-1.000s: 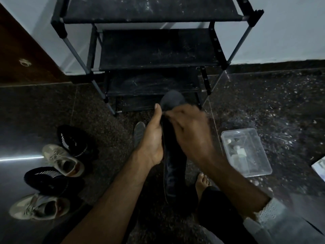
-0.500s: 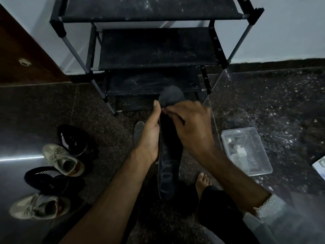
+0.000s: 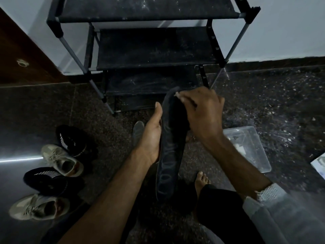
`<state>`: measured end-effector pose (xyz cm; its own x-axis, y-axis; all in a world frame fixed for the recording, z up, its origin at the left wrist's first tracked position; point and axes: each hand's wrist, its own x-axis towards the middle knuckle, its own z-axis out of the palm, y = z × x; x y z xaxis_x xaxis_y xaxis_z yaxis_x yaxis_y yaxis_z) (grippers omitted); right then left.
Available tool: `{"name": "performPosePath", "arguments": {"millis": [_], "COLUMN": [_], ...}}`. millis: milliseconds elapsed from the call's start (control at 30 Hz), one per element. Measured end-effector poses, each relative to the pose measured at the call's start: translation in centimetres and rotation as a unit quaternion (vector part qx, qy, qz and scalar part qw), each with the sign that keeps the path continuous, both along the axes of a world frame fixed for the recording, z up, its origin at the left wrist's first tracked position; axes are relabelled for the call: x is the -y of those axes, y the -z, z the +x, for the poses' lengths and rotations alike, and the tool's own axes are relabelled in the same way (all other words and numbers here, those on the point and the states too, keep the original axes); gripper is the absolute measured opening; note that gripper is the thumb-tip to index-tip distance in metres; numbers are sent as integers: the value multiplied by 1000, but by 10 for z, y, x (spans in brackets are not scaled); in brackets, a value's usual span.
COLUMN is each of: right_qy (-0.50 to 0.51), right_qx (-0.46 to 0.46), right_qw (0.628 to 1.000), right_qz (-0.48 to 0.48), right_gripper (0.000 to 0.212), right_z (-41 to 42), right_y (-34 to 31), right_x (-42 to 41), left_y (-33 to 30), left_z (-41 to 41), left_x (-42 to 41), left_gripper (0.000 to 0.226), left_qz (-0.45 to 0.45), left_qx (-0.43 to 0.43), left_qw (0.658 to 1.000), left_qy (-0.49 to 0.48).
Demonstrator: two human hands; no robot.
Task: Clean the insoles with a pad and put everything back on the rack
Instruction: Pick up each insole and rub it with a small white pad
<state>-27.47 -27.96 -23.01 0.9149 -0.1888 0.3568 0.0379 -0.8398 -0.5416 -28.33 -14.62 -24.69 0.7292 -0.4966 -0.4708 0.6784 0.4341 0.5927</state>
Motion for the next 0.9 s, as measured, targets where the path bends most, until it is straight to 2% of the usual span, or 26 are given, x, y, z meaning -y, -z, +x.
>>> {"name": "performPosePath", "arguments": {"millis": [100, 233, 333, 433, 567, 700, 800, 900], "right_qy": [-23, -113, -68, -25, -103, -107, -52, -23], "right_qx": [-5, 13, 15, 6, 17, 12, -8, -22], "right_qw": [999, 993, 996, 998, 993, 992, 999, 999], "right_qz": [22, -36, -61, -65, -54, -61, -10, 28], "right_gripper": [16, 24, 28, 19, 24, 28, 16, 13], "right_z": [-1, -19, -12, -11, -30, -24, -16, -13], "right_y": [3, 2, 1, 3, 1, 1, 0, 1], "right_x": [-5, -31, -15, -7, -37, -30, -9, 1], "left_y": [1, 3, 0, 0, 1, 2, 4, 6], "left_z": [0, 4, 5, 5, 6, 7, 9, 10], "left_x": [0, -5, -4, -2, -8, -8, -8, -9], "left_gripper": [61, 65, 66, 68, 79, 67, 63, 64], "left_qz": [0, -16, -14, -11, -14, -21, -6, 5], "left_qx": [-4, -11, -6, -5, 8, 9, -6, 2], "left_qw": [1000, 999, 1000, 1000, 999, 999, 998, 998], "left_qy": [-4, -37, -28, -20, -48, -48, -61, -69]}}
